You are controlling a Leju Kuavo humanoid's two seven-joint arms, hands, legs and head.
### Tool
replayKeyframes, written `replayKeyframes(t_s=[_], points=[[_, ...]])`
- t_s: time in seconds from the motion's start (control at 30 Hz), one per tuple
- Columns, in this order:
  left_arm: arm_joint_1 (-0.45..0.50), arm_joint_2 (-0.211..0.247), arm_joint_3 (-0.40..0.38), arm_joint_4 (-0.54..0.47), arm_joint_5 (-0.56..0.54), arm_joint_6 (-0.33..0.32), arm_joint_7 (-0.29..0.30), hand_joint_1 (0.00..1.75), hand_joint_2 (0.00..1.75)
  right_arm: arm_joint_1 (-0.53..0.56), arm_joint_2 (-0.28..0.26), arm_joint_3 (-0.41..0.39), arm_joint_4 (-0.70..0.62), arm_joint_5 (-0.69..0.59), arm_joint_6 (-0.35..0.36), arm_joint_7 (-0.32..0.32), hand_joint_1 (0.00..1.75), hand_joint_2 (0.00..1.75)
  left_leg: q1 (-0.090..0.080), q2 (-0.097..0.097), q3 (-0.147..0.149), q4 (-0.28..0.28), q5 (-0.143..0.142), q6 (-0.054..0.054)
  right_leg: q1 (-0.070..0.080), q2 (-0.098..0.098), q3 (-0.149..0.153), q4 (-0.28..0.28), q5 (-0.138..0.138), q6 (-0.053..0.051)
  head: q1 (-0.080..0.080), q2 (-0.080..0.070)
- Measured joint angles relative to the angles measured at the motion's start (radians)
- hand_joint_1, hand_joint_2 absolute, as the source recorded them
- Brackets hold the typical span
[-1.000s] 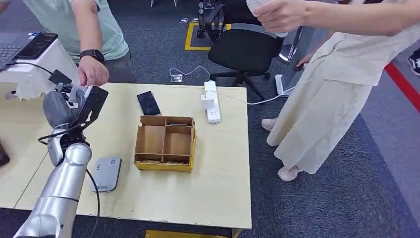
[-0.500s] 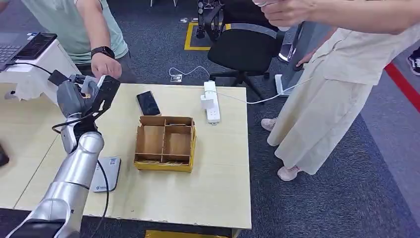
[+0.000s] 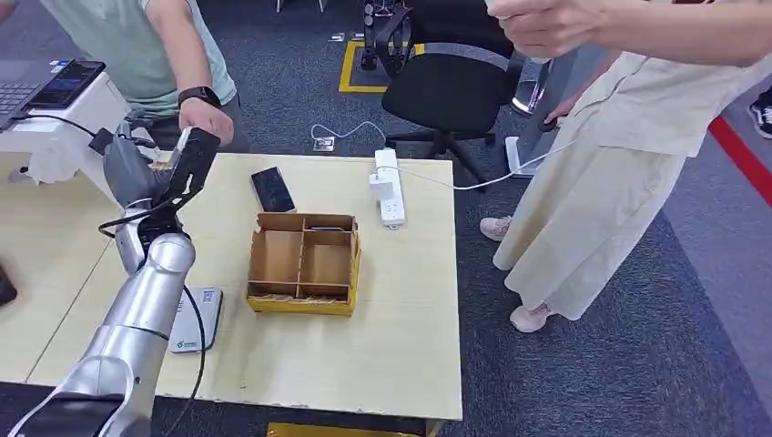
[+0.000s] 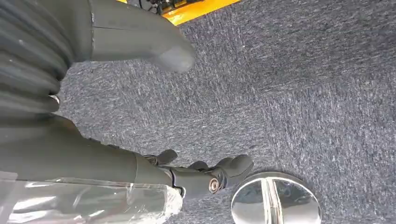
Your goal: Pass the card to the sensor for recognition and then transmit it.
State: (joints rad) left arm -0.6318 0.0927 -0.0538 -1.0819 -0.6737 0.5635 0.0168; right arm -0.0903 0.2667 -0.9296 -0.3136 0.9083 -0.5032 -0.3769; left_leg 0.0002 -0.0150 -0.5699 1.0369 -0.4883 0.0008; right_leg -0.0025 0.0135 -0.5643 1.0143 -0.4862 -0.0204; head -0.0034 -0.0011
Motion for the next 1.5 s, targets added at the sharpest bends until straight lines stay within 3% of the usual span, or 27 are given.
replayKeyframes(t_s=[0.13, 0.4, 0.43, 0.7, 1.03, 1.27, 1.5], points=[[-0.003, 0.001, 0.0, 0.0, -0.007, 0.038, -0.004, 0.0, 0.0, 0.0, 0.0, 0.01, 0.002, -0.005, -0.009, 0.0, 0.0, 1.75, 0.0, 0.0, 0.0, 0.0, 0.0, 0.0, 0.0, 0.0, 0.0, 0.0, 0.0, 0.0, 0.0, 0.0], [-0.003, 0.013, 0.0, 0.0, 0.034, 0.04, -0.011, 0.0, 0.0, 0.001, 0.0, 0.022, 0.006, -0.022, -0.015, 0.0, 0.0, 1.75, 0.0, 0.0, 0.0, 0.0, 0.0, 0.0, 0.0, 0.0, 0.0, 0.0, 0.0, 0.0, 0.0, 0.0], [-0.003, 0.016, 0.001, -0.001, 0.035, 0.04, -0.012, 0.0, 1.75, 0.002, 0.0, 0.024, 0.006, -0.026, -0.015, 0.0, 0.0, 1.75, 0.0, 0.0, 0.0, 0.0, 0.0, 0.0, 0.0, 0.0, 0.0, 0.0, 0.0, 0.0, 0.0, 0.0], [0.087, 0.068, 0.007, -0.082, 0.084, 0.023, -0.047, 0.0, 1.75, 0.01, 0.0, 0.029, 0.006, -0.047, -0.016, -0.004, 0.0, 1.75, 0.0, 0.0, -0.001, 0.0, 0.0, 0.0, 0.0, 0.0, 0.0, 0.0, 0.0, 0.0, 0.0, 0.0], [0.202, 0.122, 0.037, -0.185, 0.105, -0.021, -0.048, 0.0, 1.75, 0.013, 0.0, 0.031, 0.006, -0.062, -0.015, -0.006, 0.0, 1.75, 0.0, 0.001, -0.001, -0.001, 0.0, 0.0, 0.0, 0.001, 0.0, 0.0, 0.0, 0.0, 0.0, 0.0], [0.342, 0.14, 0.095, -0.298, 0.116, -0.048, -0.083, 0.0, 1.75, 0.017, 0.0, 0.034, 0.003, -0.072, -0.014, -0.007, 0.0, 1.75, 0.0, 0.001, -0.001, -0.001, -0.001, 0.0, 0.0, 0.001, -0.001, 0.0, -0.001, 0.0, 0.0, 0.0], [0.407, 0.157, 0.123, -0.37, 0.103, -0.094, -0.099, 0.0, 1.75, 0.021, 0.0, 0.034, -0.003, -0.073, -0.011, -0.007, 0.0, 1.75, 0.0, 0.001, -0.001, -0.001, -0.001, 0.0, 0.0, 0.001, 0.0, 0.0, -0.001, 0.0, 0.0, 0.0]])
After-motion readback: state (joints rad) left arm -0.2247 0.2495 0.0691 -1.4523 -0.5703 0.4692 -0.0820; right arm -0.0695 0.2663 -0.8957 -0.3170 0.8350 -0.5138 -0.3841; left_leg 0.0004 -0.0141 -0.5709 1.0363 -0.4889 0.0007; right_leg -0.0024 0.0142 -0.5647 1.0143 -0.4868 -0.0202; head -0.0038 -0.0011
